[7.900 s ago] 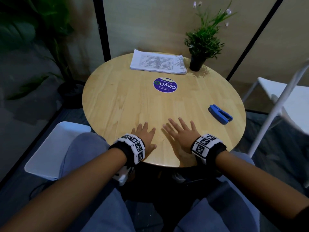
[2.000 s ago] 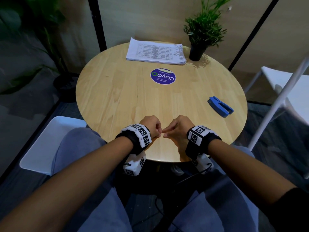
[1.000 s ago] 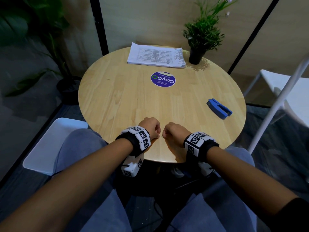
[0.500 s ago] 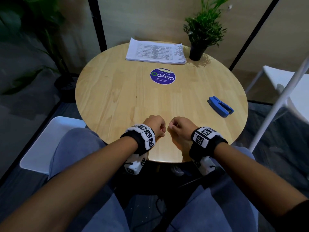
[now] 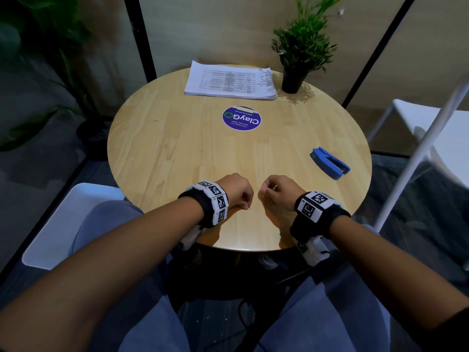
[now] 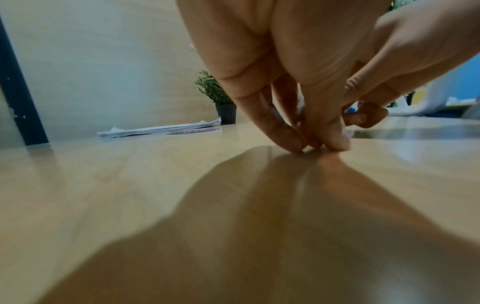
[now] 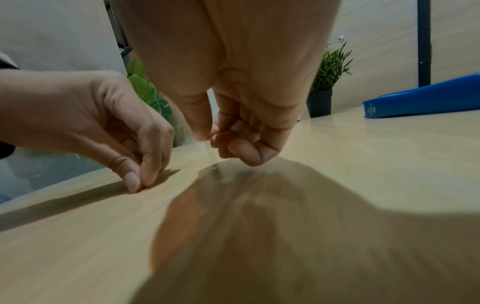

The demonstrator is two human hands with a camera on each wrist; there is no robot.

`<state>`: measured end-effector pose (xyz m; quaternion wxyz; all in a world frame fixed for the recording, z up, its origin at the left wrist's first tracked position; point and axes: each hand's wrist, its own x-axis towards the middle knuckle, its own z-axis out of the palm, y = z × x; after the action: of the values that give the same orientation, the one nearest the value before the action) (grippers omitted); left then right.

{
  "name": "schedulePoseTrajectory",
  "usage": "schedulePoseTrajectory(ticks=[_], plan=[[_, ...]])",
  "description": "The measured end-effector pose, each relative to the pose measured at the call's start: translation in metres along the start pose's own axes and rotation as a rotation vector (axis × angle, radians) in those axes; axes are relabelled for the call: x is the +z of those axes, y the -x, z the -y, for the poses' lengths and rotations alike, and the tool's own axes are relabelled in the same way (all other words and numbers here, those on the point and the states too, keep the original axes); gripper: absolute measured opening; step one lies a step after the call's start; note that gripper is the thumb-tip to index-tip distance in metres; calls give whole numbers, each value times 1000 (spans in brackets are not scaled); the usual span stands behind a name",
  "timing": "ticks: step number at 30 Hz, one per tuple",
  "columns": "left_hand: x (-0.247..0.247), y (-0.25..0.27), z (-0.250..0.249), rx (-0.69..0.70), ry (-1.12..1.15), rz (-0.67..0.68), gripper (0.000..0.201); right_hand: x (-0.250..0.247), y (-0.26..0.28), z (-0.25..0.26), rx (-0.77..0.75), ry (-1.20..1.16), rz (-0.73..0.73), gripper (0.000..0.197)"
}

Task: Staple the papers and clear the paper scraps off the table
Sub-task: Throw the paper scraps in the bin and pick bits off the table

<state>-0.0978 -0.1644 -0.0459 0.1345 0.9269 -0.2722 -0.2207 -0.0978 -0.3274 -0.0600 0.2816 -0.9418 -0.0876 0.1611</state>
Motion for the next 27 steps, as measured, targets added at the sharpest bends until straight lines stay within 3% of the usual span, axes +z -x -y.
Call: schedulePoseTrajectory(ticks=[14,17,20,23,27], plan=[[14,4,-15,89,-338,0,27,3,0,1,2,-3,-1,16],[14,1,-9,16,-220,-15,12,2,2,1,1,6,2,14],[10,0,0,-63,14,-79,23,1,3,0,6,3,-2,12],[4,5,4,-76,96,-165,11,0,3,-1,14,-5,-5,12],[-5,8,15,-88,158,-245,19,0,3,2,25,-7,0,12]])
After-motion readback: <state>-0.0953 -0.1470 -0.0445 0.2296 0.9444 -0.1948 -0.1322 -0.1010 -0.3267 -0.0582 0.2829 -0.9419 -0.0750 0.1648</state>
